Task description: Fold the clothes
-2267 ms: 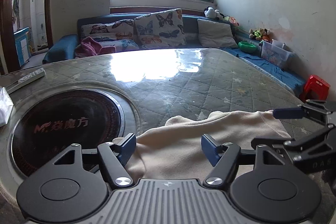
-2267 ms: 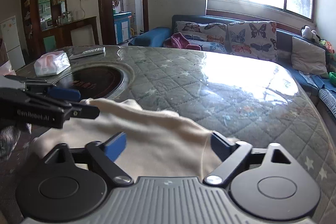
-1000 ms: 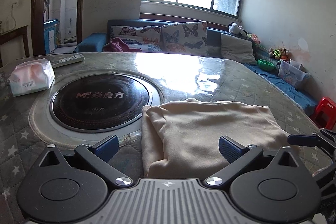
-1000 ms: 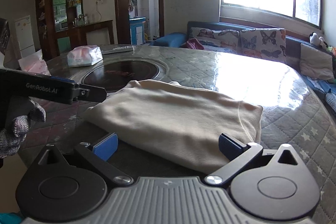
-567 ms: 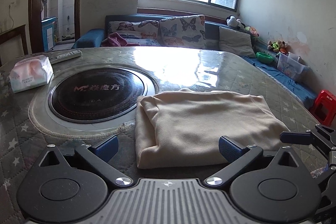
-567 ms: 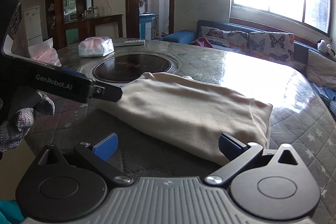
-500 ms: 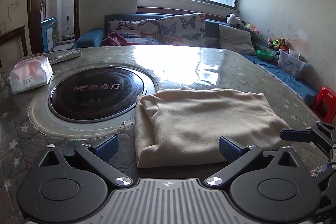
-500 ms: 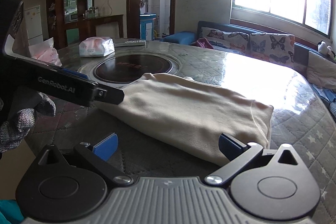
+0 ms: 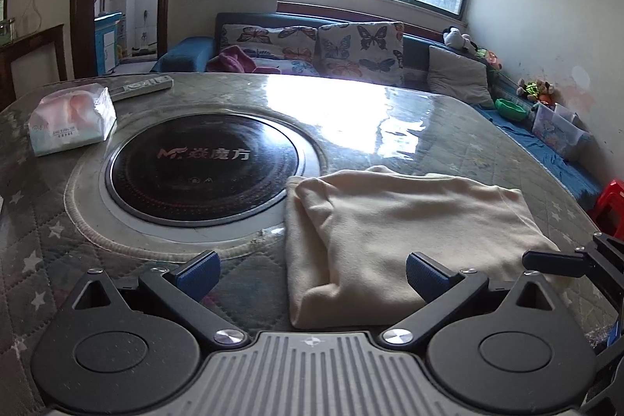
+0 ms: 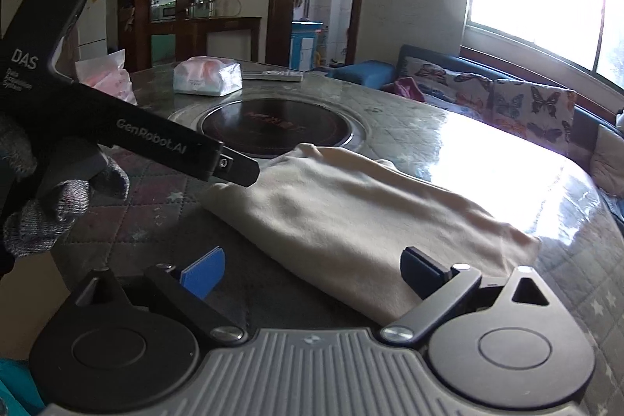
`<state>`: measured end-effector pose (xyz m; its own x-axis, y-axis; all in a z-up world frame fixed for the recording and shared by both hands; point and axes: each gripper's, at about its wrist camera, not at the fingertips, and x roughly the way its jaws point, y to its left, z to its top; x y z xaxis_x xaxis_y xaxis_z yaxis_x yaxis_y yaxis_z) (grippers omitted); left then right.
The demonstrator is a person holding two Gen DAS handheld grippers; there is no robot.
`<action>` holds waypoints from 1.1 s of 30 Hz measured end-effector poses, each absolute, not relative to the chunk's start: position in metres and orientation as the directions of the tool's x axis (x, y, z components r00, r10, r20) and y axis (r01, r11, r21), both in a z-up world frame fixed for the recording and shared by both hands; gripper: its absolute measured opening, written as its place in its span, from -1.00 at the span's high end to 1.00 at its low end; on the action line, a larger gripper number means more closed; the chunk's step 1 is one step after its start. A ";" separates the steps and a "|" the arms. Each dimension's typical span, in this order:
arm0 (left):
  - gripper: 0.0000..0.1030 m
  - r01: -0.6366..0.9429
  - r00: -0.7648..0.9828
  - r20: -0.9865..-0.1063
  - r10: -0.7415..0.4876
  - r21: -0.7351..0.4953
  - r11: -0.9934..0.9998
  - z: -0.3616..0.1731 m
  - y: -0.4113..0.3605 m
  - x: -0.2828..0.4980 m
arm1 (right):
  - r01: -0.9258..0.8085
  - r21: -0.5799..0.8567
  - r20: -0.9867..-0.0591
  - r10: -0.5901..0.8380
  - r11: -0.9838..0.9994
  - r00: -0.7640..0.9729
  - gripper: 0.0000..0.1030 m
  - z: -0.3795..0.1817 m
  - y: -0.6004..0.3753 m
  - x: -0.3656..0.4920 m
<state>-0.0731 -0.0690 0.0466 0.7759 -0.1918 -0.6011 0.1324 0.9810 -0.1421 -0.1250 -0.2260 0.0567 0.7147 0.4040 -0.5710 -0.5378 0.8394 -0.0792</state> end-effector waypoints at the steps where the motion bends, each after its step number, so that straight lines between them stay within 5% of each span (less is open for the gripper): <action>1: -1.00 0.128 0.776 -0.601 -0.191 -0.147 0.981 0.047 -0.067 -0.072 | -0.546 -0.081 -0.574 0.408 0.834 0.709 -0.88 0.057 -0.224 -0.123; 7: -1.00 0.117 0.767 -0.613 -0.189 -0.156 0.981 0.044 -0.063 -0.063 | -0.590 -0.105 -0.595 0.425 0.801 0.683 -0.80 0.053 -0.210 -0.112; 21: -1.00 0.062 0.744 -0.625 -0.235 -0.285 0.956 0.047 -0.040 -0.036 | -0.725 -0.224 -0.631 0.470 0.651 0.618 -0.14 0.044 -0.158 -0.094; 25: -1.00 0.057 0.728 -0.630 -0.270 -0.338 0.940 0.046 -0.034 -0.029 | -0.744 -0.270 -0.633 0.469 0.611 0.615 -0.08 0.039 -0.146 -0.094; 33: -1.00 0.027 0.698 -0.628 -0.345 -0.458 0.889 0.039 -0.027 -0.022 | -0.731 -0.283 -0.610 0.471 0.621 0.637 0.61 0.044 -0.148 -0.091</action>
<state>-0.0224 -0.0271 0.0393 0.6981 -0.3446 -0.6276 0.0271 0.8886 -0.4578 -0.0914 -0.1479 0.0438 0.6367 0.4711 -0.6104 -0.7309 0.6211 -0.2830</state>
